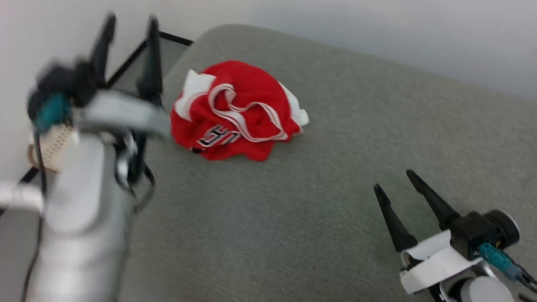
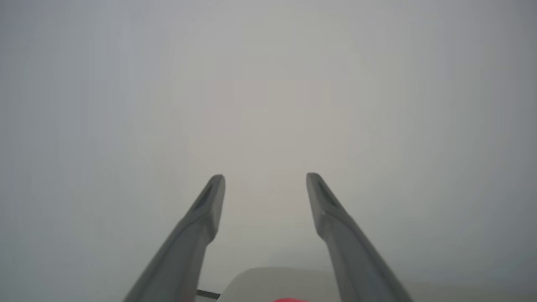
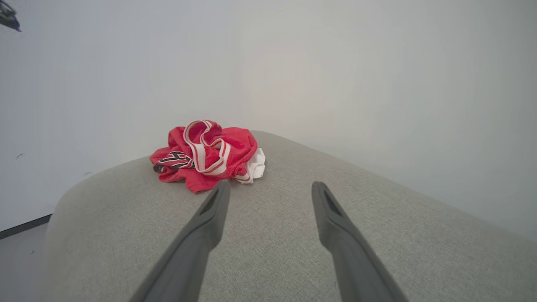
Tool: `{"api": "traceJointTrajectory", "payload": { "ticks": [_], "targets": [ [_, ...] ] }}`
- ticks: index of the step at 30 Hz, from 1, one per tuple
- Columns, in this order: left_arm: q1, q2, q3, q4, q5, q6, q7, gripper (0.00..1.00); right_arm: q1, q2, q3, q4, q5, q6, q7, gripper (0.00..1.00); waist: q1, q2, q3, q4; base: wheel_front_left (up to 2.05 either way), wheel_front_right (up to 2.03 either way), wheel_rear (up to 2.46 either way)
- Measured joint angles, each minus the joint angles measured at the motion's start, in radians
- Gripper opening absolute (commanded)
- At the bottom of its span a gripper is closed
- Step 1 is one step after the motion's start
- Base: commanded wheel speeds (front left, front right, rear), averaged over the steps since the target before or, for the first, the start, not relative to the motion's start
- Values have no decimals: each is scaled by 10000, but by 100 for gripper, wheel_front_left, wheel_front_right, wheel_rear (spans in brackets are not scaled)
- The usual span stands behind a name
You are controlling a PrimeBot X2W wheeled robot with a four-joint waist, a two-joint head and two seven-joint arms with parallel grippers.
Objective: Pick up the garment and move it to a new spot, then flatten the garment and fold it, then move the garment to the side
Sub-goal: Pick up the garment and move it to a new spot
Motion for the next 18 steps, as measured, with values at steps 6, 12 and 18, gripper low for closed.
{"api": "traceJointTrajectory", "payload": {
  "ticks": [6,12,18],
  "targets": [
    [-2786,581,67,3787,-742,-155,871,100,-509,-86,362,-407,-92,0,109,100,1,0,618,-633,0,0,0],
    [-3988,857,-706,6345,-2403,-199,3436,100,-963,-217,729,-635,-134,0,245,100,0,0,1277,-1259,0,0,0],
    [-4335,1415,-1484,7214,-3737,-199,5787,100,-1360,-464,984,-961,-238,0,454,100,0,0,2070,-1706,0,0,0]
  ]
}}
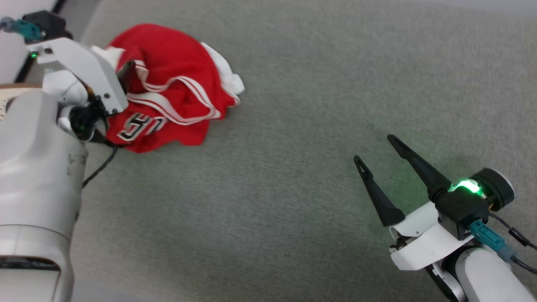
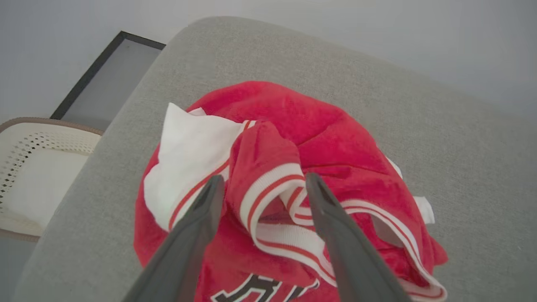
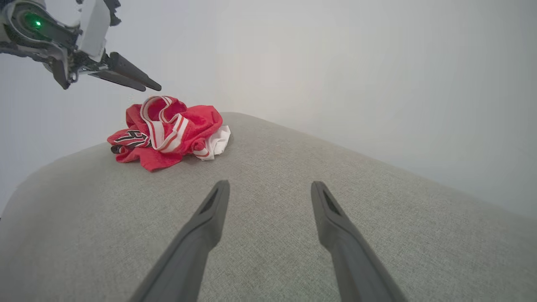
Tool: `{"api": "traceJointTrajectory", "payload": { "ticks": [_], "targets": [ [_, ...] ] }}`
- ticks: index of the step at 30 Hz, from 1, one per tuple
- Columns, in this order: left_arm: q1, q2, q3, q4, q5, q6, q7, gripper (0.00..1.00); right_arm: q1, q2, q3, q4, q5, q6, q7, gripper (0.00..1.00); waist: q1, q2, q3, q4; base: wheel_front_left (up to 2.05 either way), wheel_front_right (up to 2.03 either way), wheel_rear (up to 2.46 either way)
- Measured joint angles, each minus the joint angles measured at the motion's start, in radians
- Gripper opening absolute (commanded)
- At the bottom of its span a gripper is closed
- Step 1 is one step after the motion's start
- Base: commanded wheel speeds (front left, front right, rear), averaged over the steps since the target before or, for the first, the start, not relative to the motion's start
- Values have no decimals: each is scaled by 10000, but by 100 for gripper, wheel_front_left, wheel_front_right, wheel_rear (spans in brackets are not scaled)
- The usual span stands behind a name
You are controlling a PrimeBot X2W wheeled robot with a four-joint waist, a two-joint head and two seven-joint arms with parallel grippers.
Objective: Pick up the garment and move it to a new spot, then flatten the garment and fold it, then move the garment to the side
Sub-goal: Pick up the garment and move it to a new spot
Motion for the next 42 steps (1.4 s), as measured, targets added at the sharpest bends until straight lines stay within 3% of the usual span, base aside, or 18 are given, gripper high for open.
{"api": "traceJointTrajectory", "payload": {
  "ticks": [10,28,29,30,31,42],
  "targets": [
    [-129,397,-174,771,-1383,0,1482,100,-314,-217,483,-407,-36,0,349,100,1,0,880,-690,0,0,0],
    [-125,729,-731,951,-2111,29,1557,100,-424,-414,617,-1244,-107,0,874,100,0,0,1504,-1467,0,0,0],
    [-128,734,-773,907,-2157,35,1553,48,-424,-420,581,-1269,-107,0,878,100,0,0,1534,-1469,0,0,0],
    [-128,750,-836,867,-2178,48,1551,13,-424,-431,546,-1285,-107,0,880,100,1,-1,1555,-1469,0,0,0],
    [-128,759,-882,840,-2205,48,1549,0,-421,-445,527,-1298,-107,0,882,100,0,0,1557,-1473,0,0,0],
    [35,612,-1160,347,-2805,13,-184,0,-417,-368,299,-1126,-21,0,784,100,0,0,1234,-1446,0,0,0]
  ]
}}
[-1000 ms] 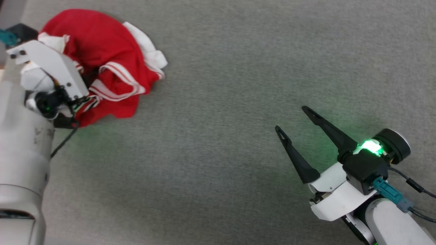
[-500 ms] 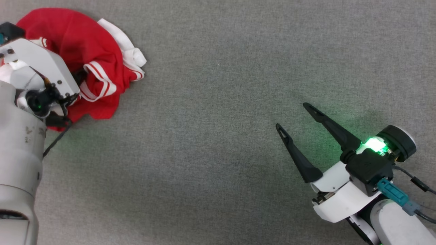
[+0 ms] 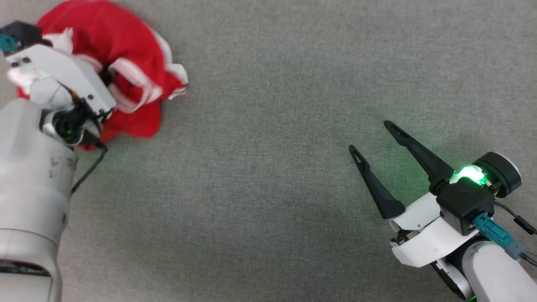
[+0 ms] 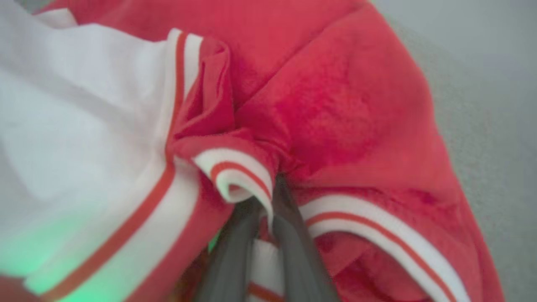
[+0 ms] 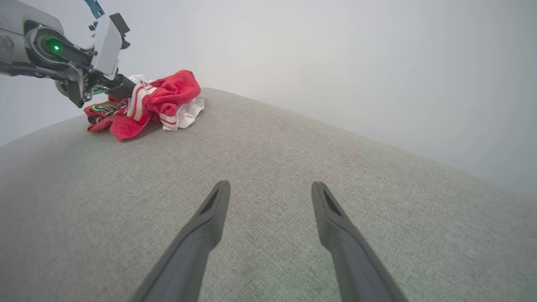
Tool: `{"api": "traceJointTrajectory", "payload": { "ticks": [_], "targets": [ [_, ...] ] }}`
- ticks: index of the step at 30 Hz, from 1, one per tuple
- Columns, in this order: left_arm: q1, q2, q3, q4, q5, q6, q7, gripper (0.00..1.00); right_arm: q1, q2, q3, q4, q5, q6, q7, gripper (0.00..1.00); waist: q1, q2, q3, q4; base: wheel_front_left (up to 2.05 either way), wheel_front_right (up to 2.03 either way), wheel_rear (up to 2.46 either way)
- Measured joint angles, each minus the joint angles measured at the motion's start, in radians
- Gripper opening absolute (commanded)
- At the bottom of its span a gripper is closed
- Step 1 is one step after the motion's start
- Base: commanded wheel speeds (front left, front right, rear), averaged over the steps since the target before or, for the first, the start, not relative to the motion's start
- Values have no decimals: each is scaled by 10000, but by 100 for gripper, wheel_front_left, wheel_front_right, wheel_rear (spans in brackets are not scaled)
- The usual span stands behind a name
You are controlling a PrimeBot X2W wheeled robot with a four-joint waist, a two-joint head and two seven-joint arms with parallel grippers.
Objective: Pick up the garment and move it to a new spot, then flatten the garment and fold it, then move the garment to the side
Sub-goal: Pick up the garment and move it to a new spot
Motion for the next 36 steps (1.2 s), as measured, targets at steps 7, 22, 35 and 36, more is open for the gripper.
{"api": "traceJointTrajectory", "payload": {
  "ticks": [7,22,35,36],
  "targets": [
    [-18,52,-644,-888,-412,-12,-863,0,259,174,-439,322,79,0,-272,100,0,0,-614,67,0,0,0],
    [327,541,-3837,-5862,-2533,-13,-569,0,1870,1193,-2445,855,104,0,-1093,100,0,0,-2359,-442,0,0,0],
    [-351,-1661,-5799,-7795,-4236,-13,-351,0,2091,1987,-3371,989,79,0,-1678,100,0,0,-2310,-2088,0,0,0],
    [-368,-1766,-5990,-7741,-4297,-13,-355,0,2005,2029,-3348,1030,79,0,-1693,100,0,0,-2235,-2217,0,0,0]
  ]
}}
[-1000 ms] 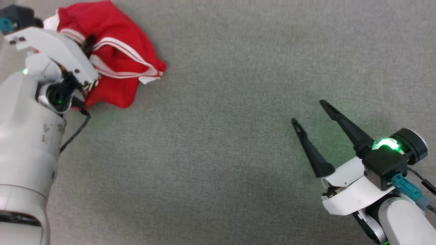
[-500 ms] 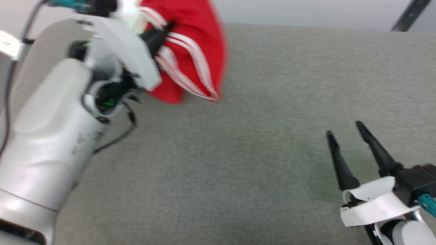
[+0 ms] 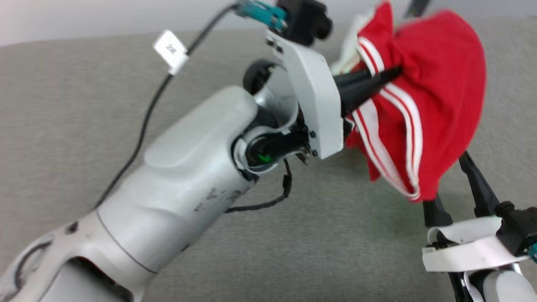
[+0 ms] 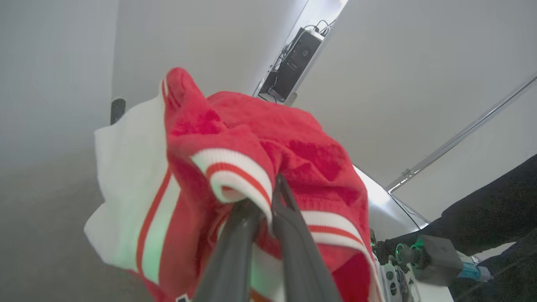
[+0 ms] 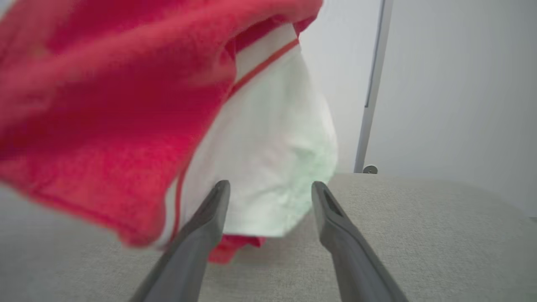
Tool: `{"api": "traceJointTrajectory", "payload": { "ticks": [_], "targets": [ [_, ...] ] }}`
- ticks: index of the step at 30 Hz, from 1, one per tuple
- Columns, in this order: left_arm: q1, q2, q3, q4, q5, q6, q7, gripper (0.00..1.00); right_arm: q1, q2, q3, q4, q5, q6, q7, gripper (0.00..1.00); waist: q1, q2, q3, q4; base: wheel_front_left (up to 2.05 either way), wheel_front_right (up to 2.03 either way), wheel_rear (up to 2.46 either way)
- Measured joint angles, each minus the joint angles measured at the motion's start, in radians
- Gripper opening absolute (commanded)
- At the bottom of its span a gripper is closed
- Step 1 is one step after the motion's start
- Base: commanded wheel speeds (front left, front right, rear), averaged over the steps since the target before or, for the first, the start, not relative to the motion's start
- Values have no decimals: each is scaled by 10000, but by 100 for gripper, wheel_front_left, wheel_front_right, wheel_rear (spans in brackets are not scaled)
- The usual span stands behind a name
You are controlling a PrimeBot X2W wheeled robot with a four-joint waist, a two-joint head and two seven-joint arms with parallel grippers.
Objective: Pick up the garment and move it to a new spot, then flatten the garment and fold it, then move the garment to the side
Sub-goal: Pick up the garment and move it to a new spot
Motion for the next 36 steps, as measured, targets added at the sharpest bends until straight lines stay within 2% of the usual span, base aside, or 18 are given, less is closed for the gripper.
{"api": "traceJointTrajectory", "payload": {
  "ticks": [3,6,12,19,31,32,33,34,35,36],
  "targets": [
    [53,-121,-336,462,-385,0,27,0,-284,117,81,117,13,0,-104,100,0,0,271,-359,0,0,0],
    [89,59,-719,1210,-453,0,-21,0,-587,247,240,290,88,0,-167,100,0,0,585,-707,0,0,0],
    [57,874,-1825,2673,-13,0,-56,0,-915,410,443,510,153,0,-213,100,0,0,1143,-1374,0,0,0],
    [-302,1421,-2838,3628,211,-33,288,0,-944,499,433,441,157,0,-213,100,1,0,1576,-1810,0,0,0],
    [-760,1243,-3235,3929,1440,-88,1223,0,-1209,568,633,368,121,0,-215,100,1,0,1867,-1944,0,0,0],
    [-765,1243,-3237,3927,1499,-90,1212,16,-1209,570,635,376,121,0,-215,100,0,0,1878,-1960,0,0,0],
    [-761,1241,-3246,3927,1521,-88,1151,42,-1209,571,633,395,121,0,-215,100,1,0,1873,-1970,0,0,0],
    [-741,1237,-3262,3935,1513,-88,1104,77,-1208,575,629,410,121,0,-215,100,0,0,1853,-1973,0,0,0],
    [-726,1229,-3271,3939,1459,-86,1066,100,-1208,577,623,428,121,0,-215,100,1,0,1825,-1968,0,0,0],
    [-692,1231,-3289,3948,1323,-75,934,100,-1206,579,616,453,117,0,-215,100,0,0,1789,-1962,0,0,0]
  ]
}}
